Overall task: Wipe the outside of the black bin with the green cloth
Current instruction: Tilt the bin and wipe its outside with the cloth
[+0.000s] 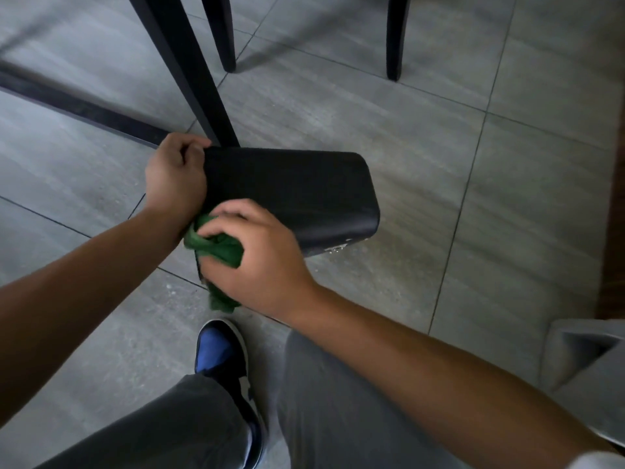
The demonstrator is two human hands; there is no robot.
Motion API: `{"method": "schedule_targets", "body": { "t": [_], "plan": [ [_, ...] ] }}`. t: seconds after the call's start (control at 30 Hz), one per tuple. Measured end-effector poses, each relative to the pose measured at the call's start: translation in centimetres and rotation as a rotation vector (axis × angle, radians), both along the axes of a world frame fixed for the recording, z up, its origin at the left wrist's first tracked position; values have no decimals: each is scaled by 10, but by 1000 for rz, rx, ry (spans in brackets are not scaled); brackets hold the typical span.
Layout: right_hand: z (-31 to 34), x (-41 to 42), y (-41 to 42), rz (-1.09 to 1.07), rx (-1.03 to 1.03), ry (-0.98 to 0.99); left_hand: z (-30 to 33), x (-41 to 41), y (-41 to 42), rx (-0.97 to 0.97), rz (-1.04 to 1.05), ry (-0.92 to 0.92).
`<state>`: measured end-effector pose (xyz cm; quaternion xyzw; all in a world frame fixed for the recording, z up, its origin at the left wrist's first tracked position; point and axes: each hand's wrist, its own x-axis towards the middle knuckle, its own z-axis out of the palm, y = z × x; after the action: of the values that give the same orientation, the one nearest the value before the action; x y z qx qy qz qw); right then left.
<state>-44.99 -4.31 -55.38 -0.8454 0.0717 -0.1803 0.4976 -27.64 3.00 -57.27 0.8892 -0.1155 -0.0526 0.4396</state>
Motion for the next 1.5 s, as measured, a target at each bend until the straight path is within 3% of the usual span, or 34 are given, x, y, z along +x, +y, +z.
{"method": "schedule_targets", "body": {
  "t": [0.1,0.23,0.37,0.43,0.5,0.6,0.67,0.73,0.8,0.87,0.93,1.03,1.13,1.37,1.5],
  "plan": [
    [-5,-13,-42,-195,64,-17,7,12,7,6,1,6],
    [-20,-18,-111,-542,266,155,18,25,14,72,-36,3],
    [-36,-6,-134,-593,561,179,21,19,6,17,-53,20],
    [-45,-4,-127,-577,601,220,23,12,4,-44,-27,69],
    [-49,-1,-120,-581,540,225,28,4,9,-190,-39,189],
    [-51,6,-125,-620,462,232,33,-10,17,-432,-274,347],
    [-55,8,-129,-644,344,275,37,-22,21,-323,-484,246],
    [-63,3,-130,-651,128,304,34,-35,27,-40,-677,23],
    [-76,-5,-132,-675,-14,292,26,-53,35,150,-743,-179],
    [-90,-14,-135,-686,-17,288,17,-68,40,150,-740,-257],
    [-102,-19,-136,-675,39,338,10,-72,43,106,-718,-222],
    [-110,-20,-137,-659,199,392,10,-67,38,105,-666,-367],
    [-106,-22,-144,-654,233,389,16,-56,31,32,-597,-428],
    [-82,-13,-171,-680,553,174,24,-36,33,-104,-371,-234],
    [-92,-12,-173,-689,632,207,11,-37,34,-36,-297,-162]
  ]
}}
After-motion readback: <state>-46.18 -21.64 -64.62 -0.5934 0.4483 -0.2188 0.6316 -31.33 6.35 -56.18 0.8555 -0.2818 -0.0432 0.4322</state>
